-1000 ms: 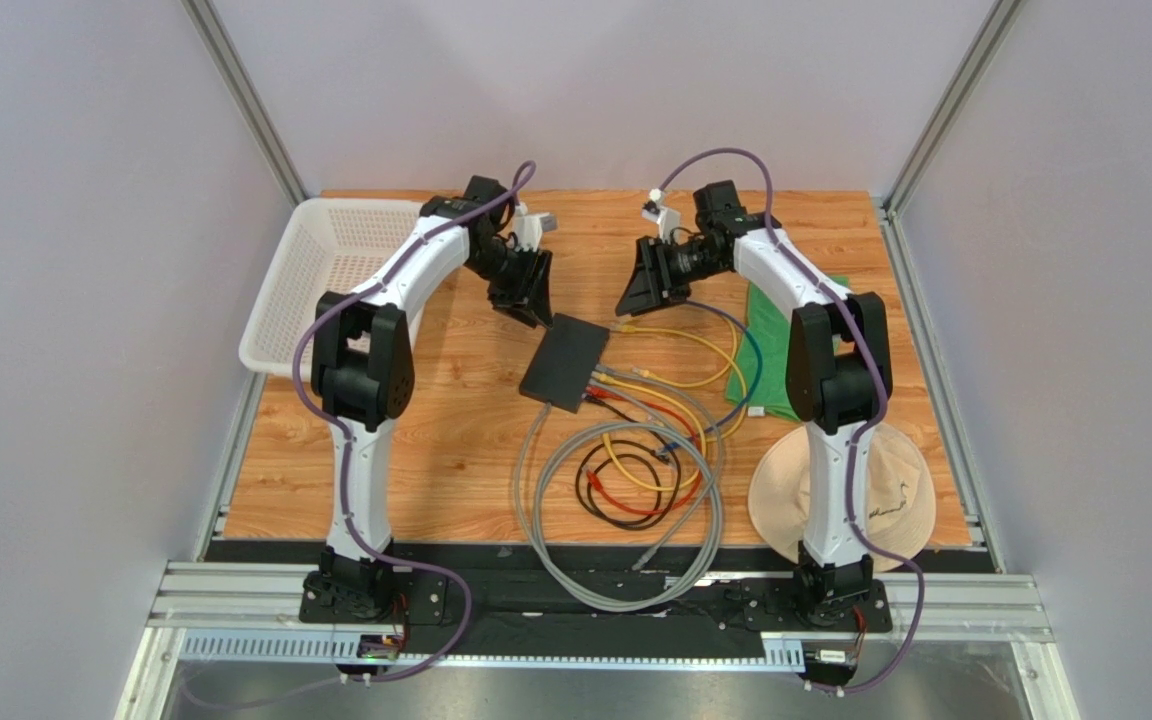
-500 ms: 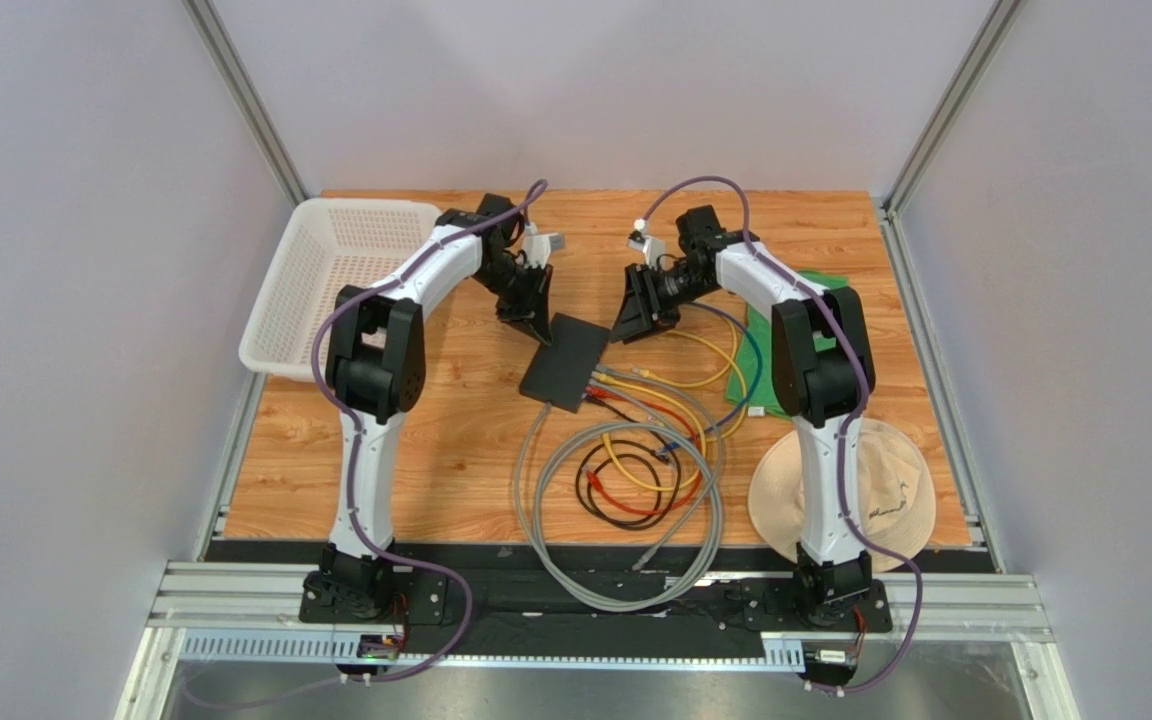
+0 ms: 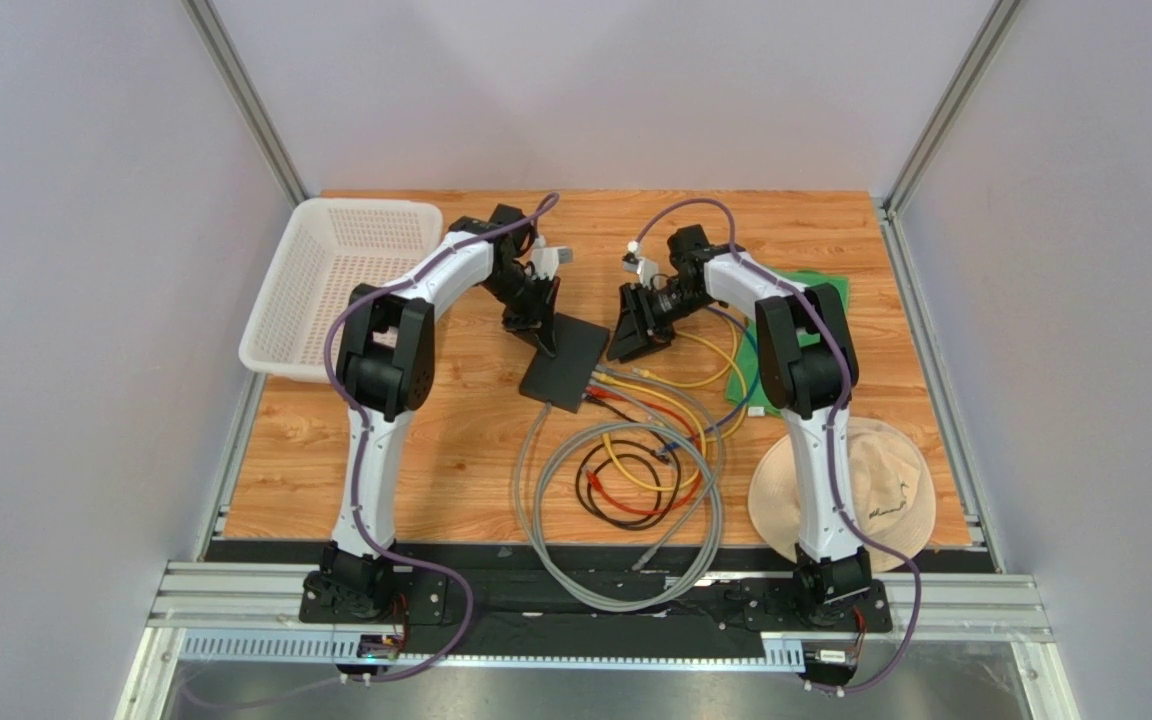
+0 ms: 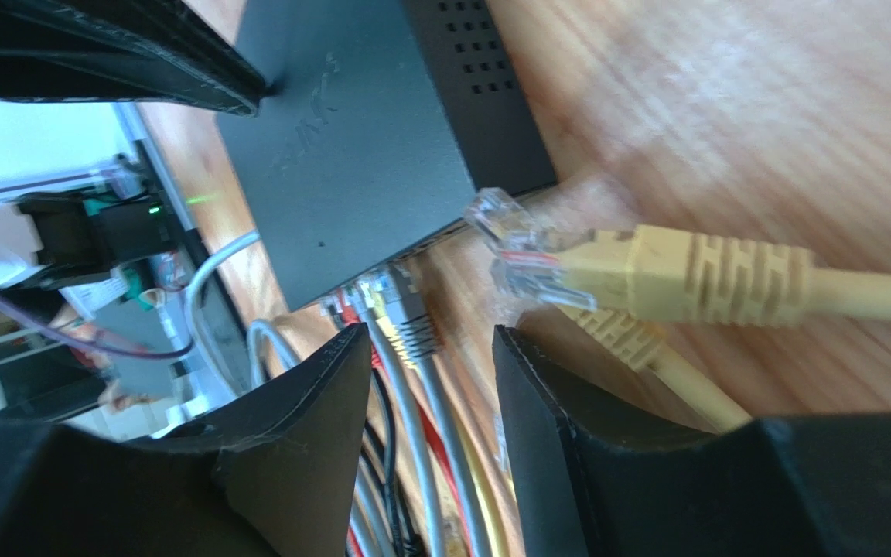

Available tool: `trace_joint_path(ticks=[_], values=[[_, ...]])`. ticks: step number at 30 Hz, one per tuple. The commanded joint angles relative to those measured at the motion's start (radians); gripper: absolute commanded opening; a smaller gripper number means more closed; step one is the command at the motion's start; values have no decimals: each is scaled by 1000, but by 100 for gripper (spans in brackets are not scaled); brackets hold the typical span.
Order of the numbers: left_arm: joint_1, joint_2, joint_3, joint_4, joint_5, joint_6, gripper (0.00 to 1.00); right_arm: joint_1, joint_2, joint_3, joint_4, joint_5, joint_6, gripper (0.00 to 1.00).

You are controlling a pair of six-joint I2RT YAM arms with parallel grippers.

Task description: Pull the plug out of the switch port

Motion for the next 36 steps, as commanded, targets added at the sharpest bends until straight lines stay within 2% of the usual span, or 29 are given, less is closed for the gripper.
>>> trace_joint_path(ticks=[1, 24, 36], values=[[-7, 30, 18, -2, -65, 23, 0, 11, 21, 45, -10, -21, -13, 52], [-14, 33, 15, -4, -80, 24, 0, 46, 64, 62, -54, -23, -46, 50], [-24, 34, 20, -4, -86, 53, 0, 91, 98, 100, -106, 85, -95, 45]])
